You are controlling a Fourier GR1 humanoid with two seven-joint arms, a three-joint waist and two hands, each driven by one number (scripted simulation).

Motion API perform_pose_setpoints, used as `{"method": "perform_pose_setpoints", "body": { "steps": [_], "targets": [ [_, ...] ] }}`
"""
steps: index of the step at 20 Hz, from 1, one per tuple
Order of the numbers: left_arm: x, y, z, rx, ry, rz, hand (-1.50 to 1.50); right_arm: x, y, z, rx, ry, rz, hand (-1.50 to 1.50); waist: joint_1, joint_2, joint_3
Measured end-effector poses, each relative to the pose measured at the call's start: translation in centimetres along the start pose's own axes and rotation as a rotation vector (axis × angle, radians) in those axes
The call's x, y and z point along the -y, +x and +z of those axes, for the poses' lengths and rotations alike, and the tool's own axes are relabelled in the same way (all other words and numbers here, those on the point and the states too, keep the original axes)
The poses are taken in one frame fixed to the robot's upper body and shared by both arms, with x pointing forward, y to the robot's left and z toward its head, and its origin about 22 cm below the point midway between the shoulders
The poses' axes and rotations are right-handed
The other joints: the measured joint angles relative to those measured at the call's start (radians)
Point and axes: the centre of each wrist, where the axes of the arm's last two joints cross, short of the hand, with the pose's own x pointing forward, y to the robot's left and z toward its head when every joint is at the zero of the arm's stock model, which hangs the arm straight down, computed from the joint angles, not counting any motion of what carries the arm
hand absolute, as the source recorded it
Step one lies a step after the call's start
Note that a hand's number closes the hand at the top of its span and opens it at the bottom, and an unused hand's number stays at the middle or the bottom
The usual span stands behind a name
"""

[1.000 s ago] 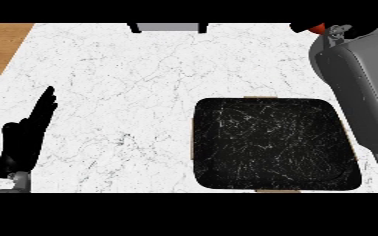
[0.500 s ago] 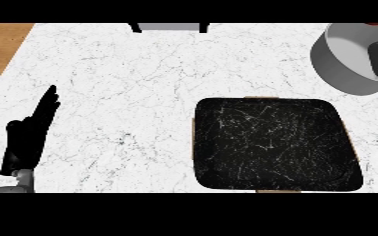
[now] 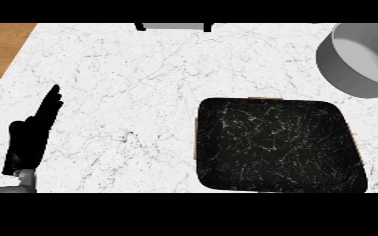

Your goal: Pick the tomato from the tray and place it in the pot

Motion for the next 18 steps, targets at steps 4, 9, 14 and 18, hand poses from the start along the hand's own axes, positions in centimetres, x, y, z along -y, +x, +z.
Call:
{"method": "perform_pose_setpoints", "body": {
  "steps": [4, 9, 14, 18],
  "targets": [
    [0.0, 0.3, 0.1, 0.012, -0.009, 0.001, 0.0, -0.9, -2.8, -1.4, -0.012, 0.018, 0.038, 1.5, 0.013, 0.006, 0.001],
    [0.4, 0.5, -0.4, 0.025, -0.016, 0.0, 0.0, -1.5, -6.2, -2.3, -0.021, 0.047, 0.076, 1.5, 0.022, 0.013, 0.002],
    [0.5, 0.9, -0.7, 0.033, -0.022, 0.002, 0.0, -2.8, -7.7, -2.1, -0.085, 0.1, -0.012, -1.5, 0.034, 0.019, 0.004],
    [0.6, 0.6, -0.7, 0.034, -0.025, 0.006, 0.0, -3.0, -8.4, -2.1, -0.088, 0.13, -0.104, -1.5, 0.037, 0.02, 0.005]
  ]
}}
